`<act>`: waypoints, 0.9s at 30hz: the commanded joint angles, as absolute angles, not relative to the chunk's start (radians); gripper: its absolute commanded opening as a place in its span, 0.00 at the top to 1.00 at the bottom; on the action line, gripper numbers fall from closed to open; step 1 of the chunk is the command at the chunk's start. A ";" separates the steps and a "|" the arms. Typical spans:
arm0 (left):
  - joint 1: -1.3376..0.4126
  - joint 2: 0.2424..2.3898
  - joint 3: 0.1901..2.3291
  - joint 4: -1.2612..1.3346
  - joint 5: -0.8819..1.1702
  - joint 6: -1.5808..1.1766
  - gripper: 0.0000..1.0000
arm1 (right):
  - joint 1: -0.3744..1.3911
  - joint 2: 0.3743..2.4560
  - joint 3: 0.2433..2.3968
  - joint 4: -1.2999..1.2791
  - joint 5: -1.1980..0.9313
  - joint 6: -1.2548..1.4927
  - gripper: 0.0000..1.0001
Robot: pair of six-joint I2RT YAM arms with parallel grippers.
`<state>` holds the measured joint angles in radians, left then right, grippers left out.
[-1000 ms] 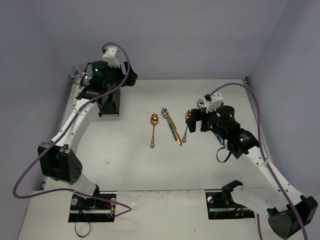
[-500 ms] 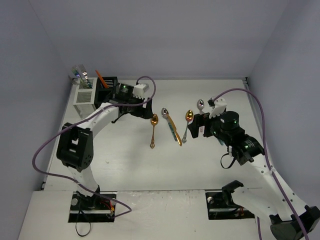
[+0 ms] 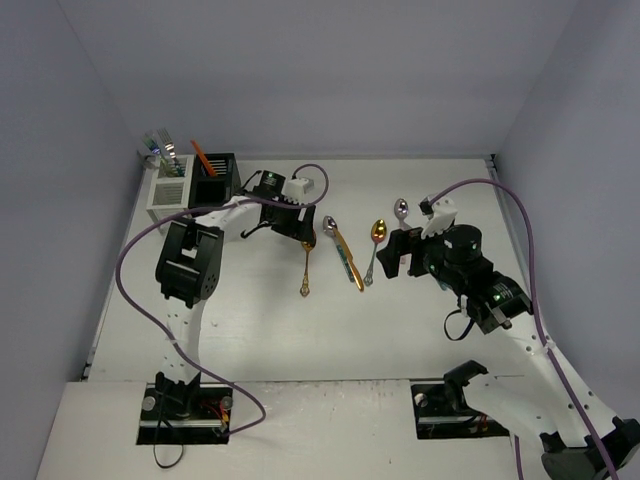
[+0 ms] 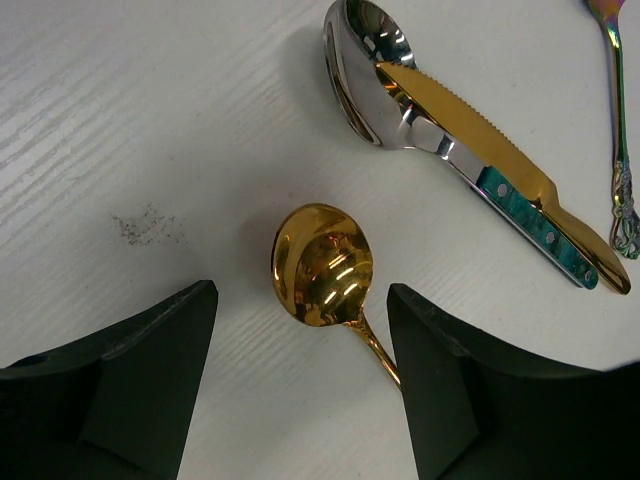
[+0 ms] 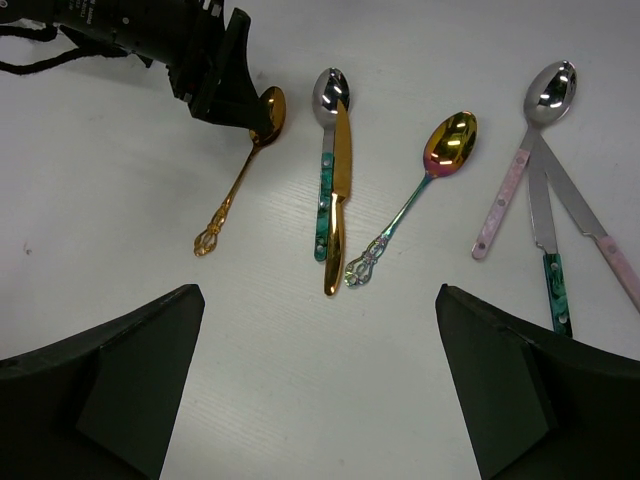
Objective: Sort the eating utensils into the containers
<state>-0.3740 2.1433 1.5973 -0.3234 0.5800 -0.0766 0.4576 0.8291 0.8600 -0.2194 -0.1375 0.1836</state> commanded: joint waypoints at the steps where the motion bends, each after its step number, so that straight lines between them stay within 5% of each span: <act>1: -0.365 2.158 1.667 -0.310 0.624 -0.044 0.36 | 0.449 0.821 0.876 -0.190 -0.137 0.199 0.00; 11: -0.365 2.214 1.685 -0.325 0.746 -0.009 0.53 | 0.449 0.824 0.879 -0.196 -0.121 0.209 0.00; 27: -0.343 2.137 1.621 -0.364 0.737 0.081 0.98 | 0.449 0.828 0.878 -0.196 -0.110 0.205 0.00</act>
<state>-0.3530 2.2146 1.6480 -0.3424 0.7634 0.0217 0.4568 0.8272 0.8600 -0.2376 -0.1351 0.2016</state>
